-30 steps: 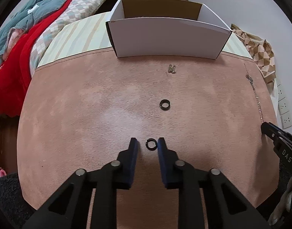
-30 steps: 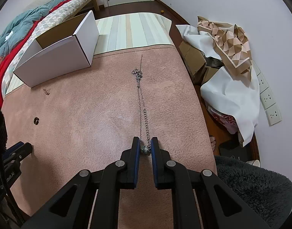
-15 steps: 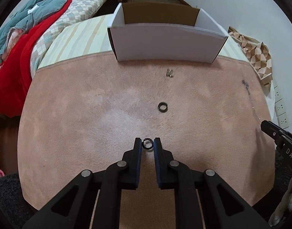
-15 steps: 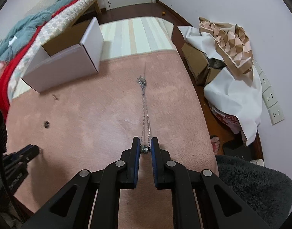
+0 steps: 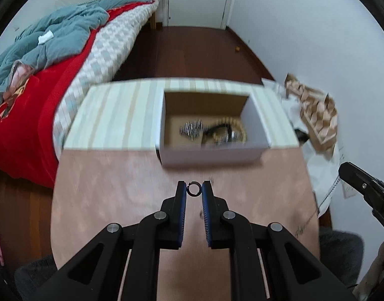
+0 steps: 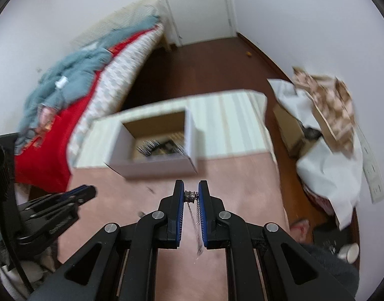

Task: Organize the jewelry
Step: 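Carry the chain and black ring into the white box and open both tools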

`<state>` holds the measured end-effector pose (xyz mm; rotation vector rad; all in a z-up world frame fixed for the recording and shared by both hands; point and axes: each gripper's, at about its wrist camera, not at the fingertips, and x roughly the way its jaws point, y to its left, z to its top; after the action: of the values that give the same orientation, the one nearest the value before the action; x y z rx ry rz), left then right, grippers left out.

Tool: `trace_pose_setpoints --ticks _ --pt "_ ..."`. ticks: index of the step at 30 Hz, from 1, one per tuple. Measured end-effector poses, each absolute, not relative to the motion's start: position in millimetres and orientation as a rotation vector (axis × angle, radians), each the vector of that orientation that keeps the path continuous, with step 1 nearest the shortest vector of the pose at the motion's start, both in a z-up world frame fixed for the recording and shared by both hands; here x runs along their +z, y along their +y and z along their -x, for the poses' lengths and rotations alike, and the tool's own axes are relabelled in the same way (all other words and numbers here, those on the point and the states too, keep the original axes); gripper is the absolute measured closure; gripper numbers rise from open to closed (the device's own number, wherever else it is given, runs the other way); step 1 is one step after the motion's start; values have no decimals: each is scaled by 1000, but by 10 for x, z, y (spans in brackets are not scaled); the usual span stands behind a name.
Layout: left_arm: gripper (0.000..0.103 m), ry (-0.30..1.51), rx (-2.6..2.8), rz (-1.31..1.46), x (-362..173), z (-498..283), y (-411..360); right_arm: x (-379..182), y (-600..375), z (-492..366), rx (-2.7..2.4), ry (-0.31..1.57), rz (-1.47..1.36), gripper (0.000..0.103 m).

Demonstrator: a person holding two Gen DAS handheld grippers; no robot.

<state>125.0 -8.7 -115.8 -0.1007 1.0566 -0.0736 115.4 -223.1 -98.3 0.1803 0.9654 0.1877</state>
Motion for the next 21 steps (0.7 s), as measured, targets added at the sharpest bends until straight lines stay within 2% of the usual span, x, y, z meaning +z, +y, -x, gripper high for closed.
trace_pose_setpoints --ticks 5,11,21 --pt "93 1013 -71 98 -887 -1544 65 -496 -1980 -1493 288 896 -186 91" --pt "93 997 -59 81 -808 -1975 206 -263 -1623 -2071 344 860 -119 91" --pt "93 1089 -76 121 -1157 -2480 296 -865 -1238 -3035 401 1014 -100 91"
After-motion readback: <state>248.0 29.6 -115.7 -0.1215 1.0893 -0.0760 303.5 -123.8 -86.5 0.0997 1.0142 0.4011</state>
